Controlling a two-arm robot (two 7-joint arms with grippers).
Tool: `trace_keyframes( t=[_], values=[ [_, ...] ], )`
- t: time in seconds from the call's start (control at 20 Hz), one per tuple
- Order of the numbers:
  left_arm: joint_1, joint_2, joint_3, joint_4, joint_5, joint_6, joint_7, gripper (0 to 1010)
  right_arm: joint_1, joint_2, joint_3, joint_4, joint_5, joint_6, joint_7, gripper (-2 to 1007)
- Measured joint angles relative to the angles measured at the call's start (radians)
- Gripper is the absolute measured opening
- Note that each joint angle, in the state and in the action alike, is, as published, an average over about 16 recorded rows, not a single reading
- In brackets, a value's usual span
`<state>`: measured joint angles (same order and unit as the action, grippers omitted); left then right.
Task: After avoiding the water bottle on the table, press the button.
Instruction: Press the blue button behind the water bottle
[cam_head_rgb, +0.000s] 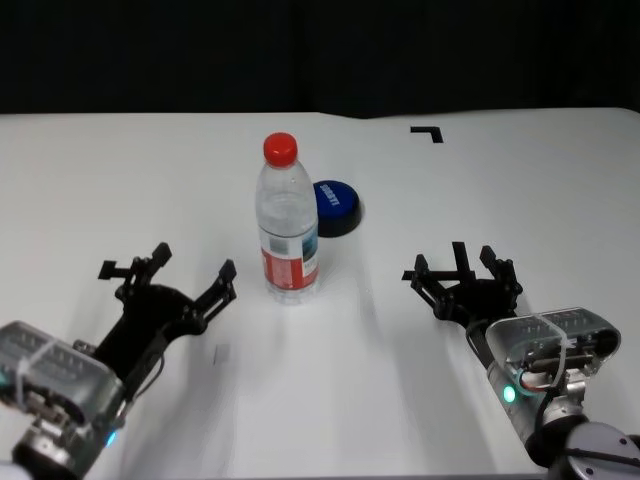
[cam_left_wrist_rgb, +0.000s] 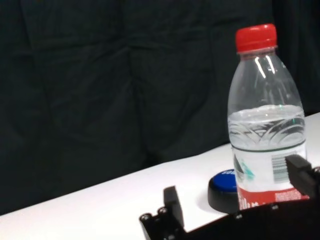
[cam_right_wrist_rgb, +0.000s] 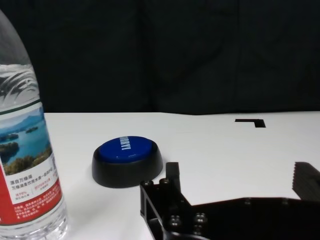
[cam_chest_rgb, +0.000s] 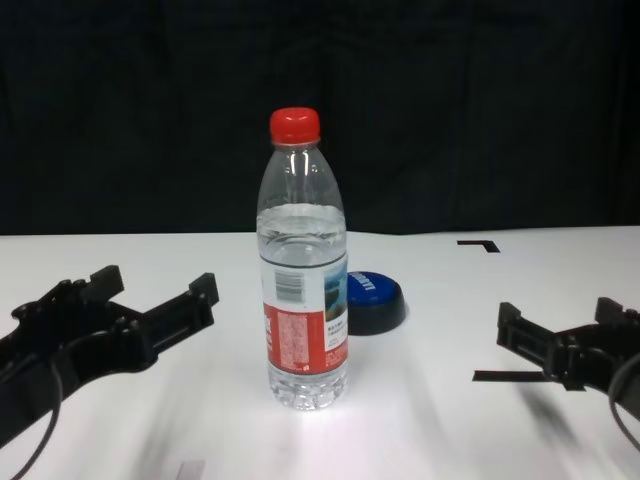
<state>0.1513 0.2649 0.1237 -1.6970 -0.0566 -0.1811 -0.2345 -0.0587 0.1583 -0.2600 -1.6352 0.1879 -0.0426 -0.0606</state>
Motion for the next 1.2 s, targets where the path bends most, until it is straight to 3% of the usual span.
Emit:
trace_keyframes(
  t=[0.55, 1.2],
  values=[
    [-0.006, 0.007, 0.017, 0.011, -0.008, -0.002, -0.012, 1003, 0.000, 0.000, 0.000, 0.000, 0.000, 0.000, 0.000, 1003],
    [-0.058, 0.012, 0.041, 0.053, -0.019, 0.001, -0.028, 1003, 0.000, 0.000, 0.000, 0.000, 0.000, 0.000, 0.000, 1003]
  ],
)
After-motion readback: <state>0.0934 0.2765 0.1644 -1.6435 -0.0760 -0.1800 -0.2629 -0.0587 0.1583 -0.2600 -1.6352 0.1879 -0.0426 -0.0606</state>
